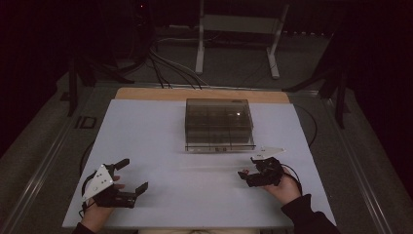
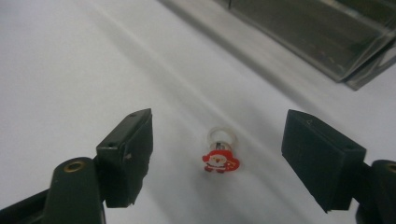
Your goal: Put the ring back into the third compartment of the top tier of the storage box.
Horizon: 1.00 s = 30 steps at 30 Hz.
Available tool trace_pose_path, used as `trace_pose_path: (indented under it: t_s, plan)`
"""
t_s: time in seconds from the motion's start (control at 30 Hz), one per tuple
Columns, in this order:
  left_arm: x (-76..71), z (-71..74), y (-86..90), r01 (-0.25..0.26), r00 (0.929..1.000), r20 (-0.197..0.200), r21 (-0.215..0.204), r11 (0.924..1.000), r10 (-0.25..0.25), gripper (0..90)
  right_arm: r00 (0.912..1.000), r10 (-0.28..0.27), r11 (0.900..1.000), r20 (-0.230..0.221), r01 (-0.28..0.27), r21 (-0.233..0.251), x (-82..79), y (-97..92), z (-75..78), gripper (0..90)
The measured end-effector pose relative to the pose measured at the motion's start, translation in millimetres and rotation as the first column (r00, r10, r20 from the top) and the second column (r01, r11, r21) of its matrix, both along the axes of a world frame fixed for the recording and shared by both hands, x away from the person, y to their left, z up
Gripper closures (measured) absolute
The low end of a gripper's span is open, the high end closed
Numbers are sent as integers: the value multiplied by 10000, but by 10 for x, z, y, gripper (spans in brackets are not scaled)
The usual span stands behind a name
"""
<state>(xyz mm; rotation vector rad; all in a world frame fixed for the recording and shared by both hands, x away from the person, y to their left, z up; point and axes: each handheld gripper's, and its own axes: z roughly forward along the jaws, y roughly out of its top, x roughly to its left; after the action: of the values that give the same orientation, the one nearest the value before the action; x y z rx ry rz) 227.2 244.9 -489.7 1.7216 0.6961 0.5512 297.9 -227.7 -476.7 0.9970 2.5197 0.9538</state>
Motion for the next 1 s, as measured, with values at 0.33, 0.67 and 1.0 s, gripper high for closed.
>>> trace_pose_path:
  t_s: [0.33,0.67,1.0]
  plan:
    - [4,0,-2,22,10000,2,-33,10000,-22,2,9979,-306,9991,-569,288,-309,67,40,-136,408]
    - [3,0,-1,12,10000,2,-46,10000,-12,2,9982,-290,9989,-519,270,-391,73,48,-210,486]
    - [2,3,3,27,10000,9,-78,10000,-27,2,9997,5,9992,-225,-14,-411,55,85,-252,551]
